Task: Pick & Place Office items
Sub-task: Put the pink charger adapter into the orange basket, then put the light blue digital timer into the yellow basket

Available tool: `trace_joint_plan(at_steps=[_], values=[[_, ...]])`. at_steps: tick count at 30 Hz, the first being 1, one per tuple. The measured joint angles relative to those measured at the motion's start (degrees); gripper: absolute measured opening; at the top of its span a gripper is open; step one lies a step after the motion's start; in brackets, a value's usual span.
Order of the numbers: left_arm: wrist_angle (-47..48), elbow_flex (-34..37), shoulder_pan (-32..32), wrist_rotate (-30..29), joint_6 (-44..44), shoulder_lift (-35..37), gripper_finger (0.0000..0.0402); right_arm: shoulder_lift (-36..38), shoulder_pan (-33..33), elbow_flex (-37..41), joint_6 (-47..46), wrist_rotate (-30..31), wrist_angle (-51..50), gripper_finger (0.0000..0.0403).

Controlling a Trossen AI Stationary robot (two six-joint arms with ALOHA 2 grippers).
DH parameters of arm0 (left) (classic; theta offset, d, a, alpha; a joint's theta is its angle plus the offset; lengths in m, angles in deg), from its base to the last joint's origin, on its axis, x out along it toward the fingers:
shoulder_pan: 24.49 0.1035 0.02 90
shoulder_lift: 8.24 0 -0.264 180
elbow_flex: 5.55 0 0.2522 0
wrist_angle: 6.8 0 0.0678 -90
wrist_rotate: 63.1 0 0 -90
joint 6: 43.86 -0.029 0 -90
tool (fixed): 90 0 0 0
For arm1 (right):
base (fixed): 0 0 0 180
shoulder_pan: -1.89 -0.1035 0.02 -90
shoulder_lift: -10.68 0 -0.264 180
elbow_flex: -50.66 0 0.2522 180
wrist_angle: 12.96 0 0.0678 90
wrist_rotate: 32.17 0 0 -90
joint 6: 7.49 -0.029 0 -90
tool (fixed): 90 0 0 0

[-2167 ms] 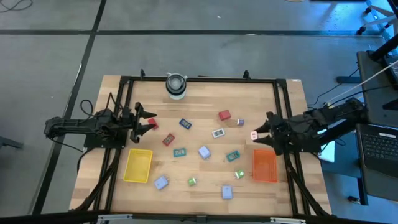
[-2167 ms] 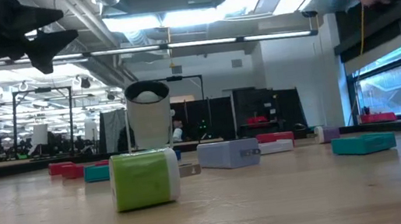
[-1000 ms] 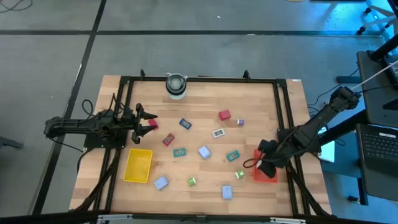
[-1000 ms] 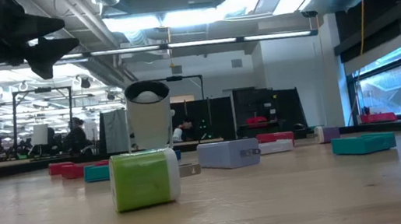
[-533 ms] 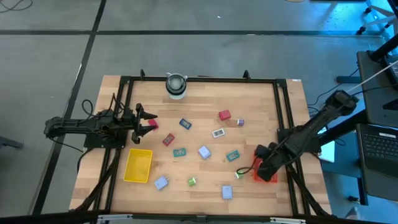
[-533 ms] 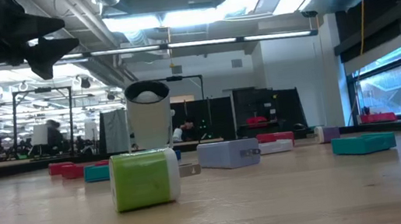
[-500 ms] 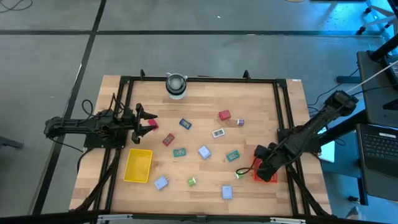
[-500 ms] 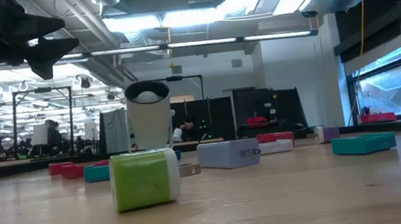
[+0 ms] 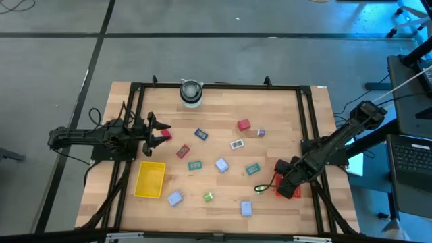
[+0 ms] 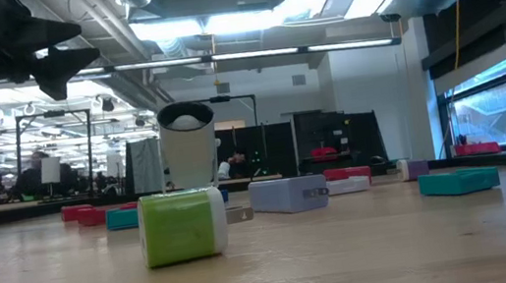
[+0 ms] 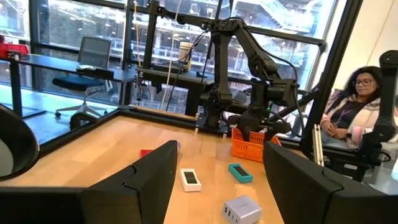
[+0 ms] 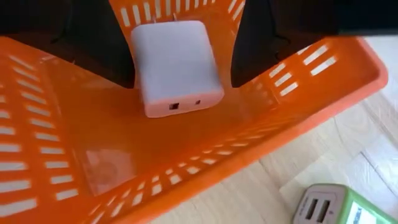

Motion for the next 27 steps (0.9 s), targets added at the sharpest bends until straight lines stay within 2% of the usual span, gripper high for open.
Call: trace_joint_plan(at_steps=[7, 14, 21, 25, 27], values=[[0.0, 0.0, 0.0, 0.9, 0.0, 0.0, 0.0233, 0.2, 0.2, 0.0, 1.7, 0.6, -0.6, 0.0244], [0.0, 0.0, 0.0, 0.3, 0.4, 0.0, 0.0233, 5.4, 1.3, -3.5, 3.4, 4.9, -6.2, 0.0224], [0.0, 0.0, 0.0, 0.3, 0.6, 0.0, 0.0233, 10.9, 2.4, -12.3, 6.2, 13.7, -16.4, 0.0223], [0.0, 0.0, 0.0, 0.3, 0.1, 0.0, 0.0233, 11.1, 5.0, -15.2, 12.3, 21.3, -14.7, 0.0223], [0.0, 0.0, 0.0, 0.3, 0.0, 0.0, 0.0233, 10.4, 7.5, -15.8, 19.4, 25.2, -10.9, 0.0223]])
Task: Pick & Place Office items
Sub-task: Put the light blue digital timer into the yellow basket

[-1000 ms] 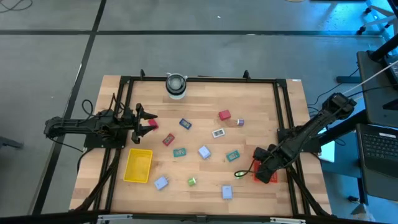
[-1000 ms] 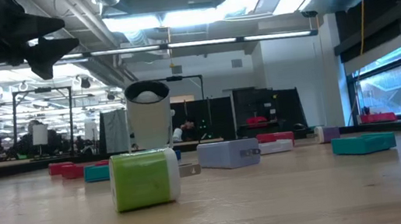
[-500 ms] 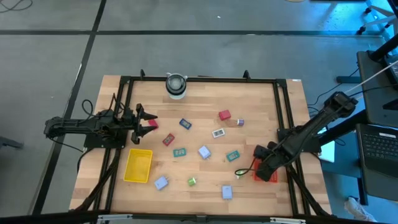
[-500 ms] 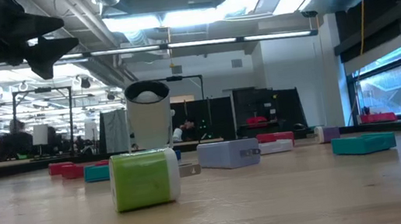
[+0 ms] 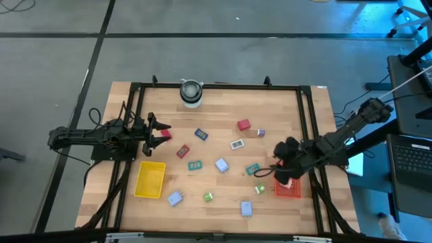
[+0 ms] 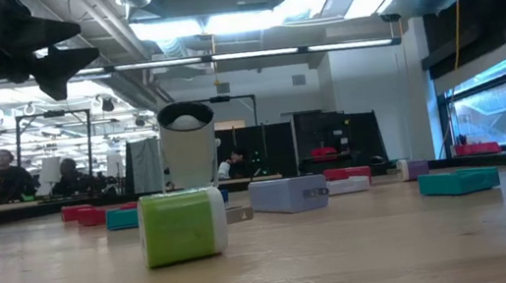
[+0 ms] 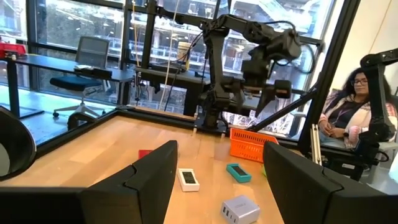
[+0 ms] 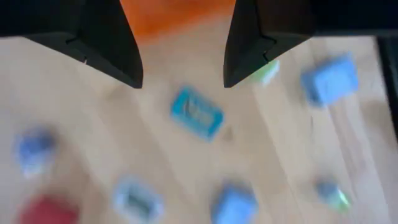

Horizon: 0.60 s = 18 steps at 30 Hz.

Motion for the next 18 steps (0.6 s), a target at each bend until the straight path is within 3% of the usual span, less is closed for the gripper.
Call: trace_joint_plan(at_steps=[3, 5, 11, 18], values=[[0.0, 0.0, 0.0, 0.1, 0.4, 0.0, 0.0233, -0.5, 4.3, -0.1, 13.4, 7.1, 10.3, 0.0223], [0.0, 0.0, 0.0, 0.2, 1.3, 0.0, 0.0233, -1.1, 8.0, -0.3, 21.1, 8.2, 16.6, 0.0223], [-0.2, -0.1, 0.0, 1.7, 4.8, -2.2, 0.0233, -4.2, 16.4, -0.2, 28.5, 1.2, 17.9, 0.0243], [-3.7, -0.1, 0.0, 3.5, 4.5, -5.1, 0.0233, -9.3, 17.9, -0.2, 35.2, -7.6, 18.6, 0.0282]])
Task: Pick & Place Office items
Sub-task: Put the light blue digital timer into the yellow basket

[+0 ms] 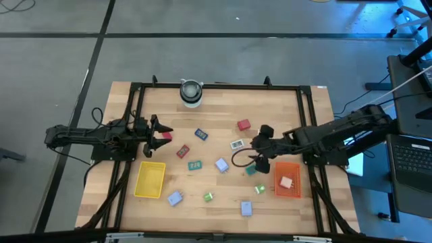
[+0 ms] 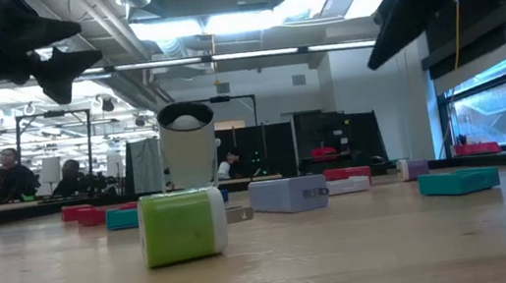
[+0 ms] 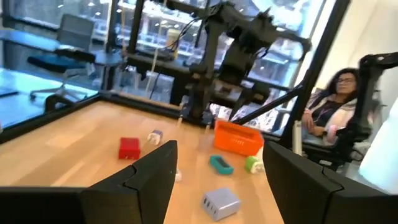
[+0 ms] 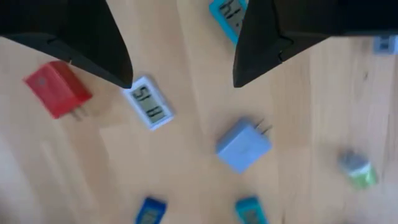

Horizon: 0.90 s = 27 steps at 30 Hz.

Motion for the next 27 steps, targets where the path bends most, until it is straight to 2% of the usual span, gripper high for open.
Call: trace_joint_plan(at_steps=[5, 10, 15, 20, 27], values=[[-1.3, 0.0, 0.0, 1.6, 0.0, -0.7, 0.0233, -3.3, 0.0, 0.0, 7.4, -6.8, 0.4, 0.0282], [-1.1, 0.0, 0.0, 1.5, 0.7, -0.8, 0.0233, -7.4, 0.0, 0.0, 13.0, -8.7, 0.7, 0.0277], [-1.1, 0.0, 0.0, 1.5, 2.1, -0.9, 0.0233, -11.0, 0.0, 0.0, 13.5, -9.3, 0.5, 0.0279], [-1.1, 0.0, 0.0, 1.3, 2.5, -1.2, 0.0233, -14.1, -0.2, 0.0, 12.6, -13.3, -0.3, 0.028], [-1.1, 0.1, 0.0, 1.3, 3.4, -1.4, 0.0233, -15.3, -1.3, 0.1, 11.2, -13.5, -3.5, 0.0281]])
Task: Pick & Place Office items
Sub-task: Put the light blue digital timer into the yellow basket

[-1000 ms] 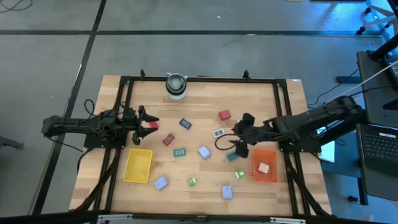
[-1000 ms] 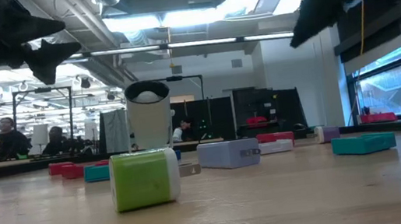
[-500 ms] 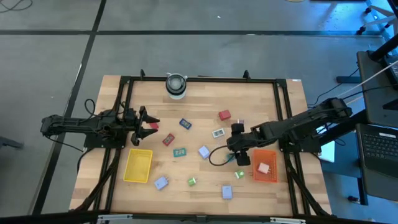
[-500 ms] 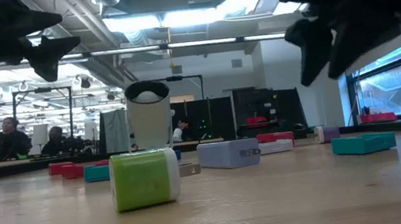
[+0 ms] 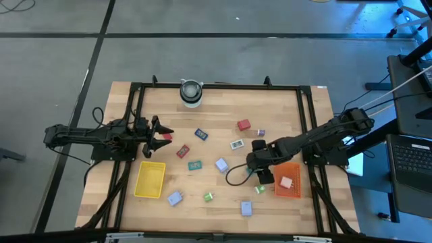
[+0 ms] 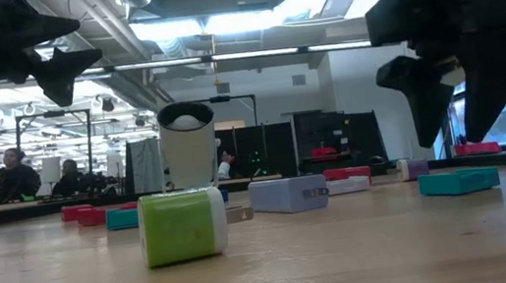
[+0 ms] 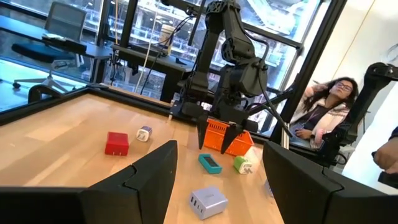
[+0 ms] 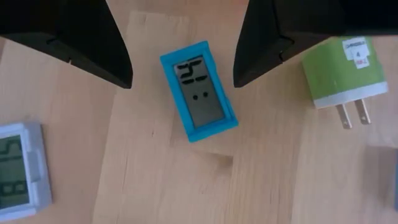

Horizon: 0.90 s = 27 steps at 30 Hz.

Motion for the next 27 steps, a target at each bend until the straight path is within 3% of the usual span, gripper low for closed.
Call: trace_joint_plan(at_steps=[20, 27], values=[[0.0, 0.0, 0.0, 0.2, -0.4, 0.0, 0.0233, -7.0, -0.7, 1.4, -0.3, -1.0, 2.3, 0.0278], [0.0, 0.0, 0.0, 0.2, -0.1, -0.1, 0.0233, -8.1, -1.1, 1.2, 0.0, -1.2, 2.9, 0.024]])
